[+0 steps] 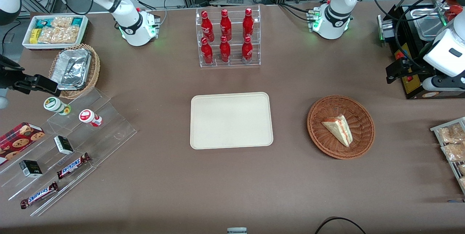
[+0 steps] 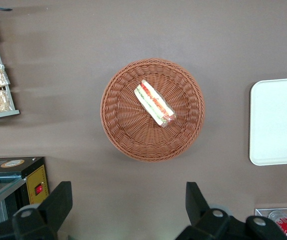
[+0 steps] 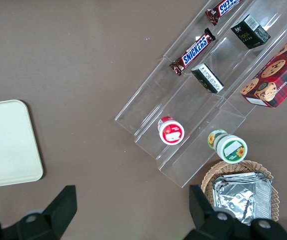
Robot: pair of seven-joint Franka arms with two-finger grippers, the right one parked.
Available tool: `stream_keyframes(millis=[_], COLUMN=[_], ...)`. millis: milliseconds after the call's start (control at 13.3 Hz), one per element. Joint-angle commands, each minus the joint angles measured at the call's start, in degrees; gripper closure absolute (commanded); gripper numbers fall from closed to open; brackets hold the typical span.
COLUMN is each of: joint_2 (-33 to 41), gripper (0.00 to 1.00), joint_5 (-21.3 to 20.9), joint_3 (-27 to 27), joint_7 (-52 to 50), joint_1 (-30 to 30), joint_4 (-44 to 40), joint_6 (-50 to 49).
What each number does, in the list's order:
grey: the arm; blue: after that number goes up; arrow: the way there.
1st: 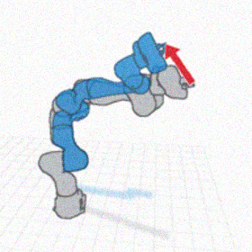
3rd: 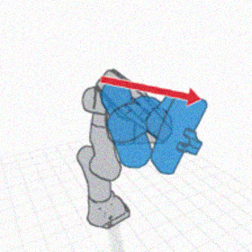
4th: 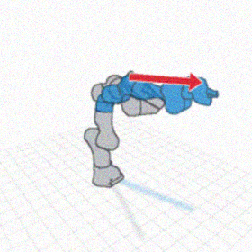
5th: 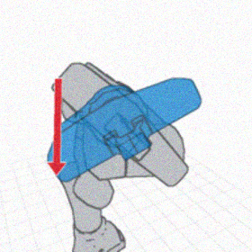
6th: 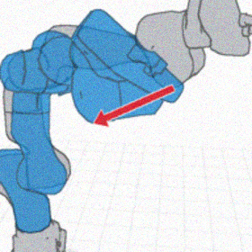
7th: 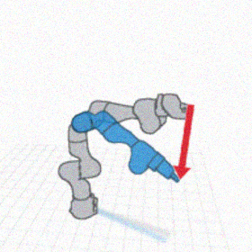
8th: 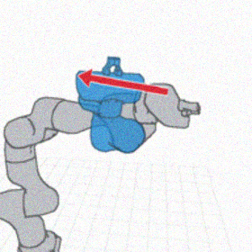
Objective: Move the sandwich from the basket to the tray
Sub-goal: 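Move the left gripper over the wicker basket above the sandwich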
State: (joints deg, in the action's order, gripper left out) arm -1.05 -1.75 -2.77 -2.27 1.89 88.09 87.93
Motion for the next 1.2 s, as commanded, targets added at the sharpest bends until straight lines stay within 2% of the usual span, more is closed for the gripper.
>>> stream_keyframes(millis=[0,376,602,827,1128], joint_2=[0.69,-1.22,-1.67,-1.32,-2.38], gripper=[0.0,0.0,0.0,0.0,0.0], joint_5=[1.04,0.96,0.52,0.08,0.17], joint_3=[1.1,1.01,1.01,0.66,-0.22], joint_7=[2.44,2.01,0.26,-6.23,-20.98], joint_1=[0.92,0.57,0.92,1.1,1.18], joint_4=[-0.99,0.41,8.2,15.96,23.42], joint_6=[-2.23,-1.18,8.01,18.04,27.97])
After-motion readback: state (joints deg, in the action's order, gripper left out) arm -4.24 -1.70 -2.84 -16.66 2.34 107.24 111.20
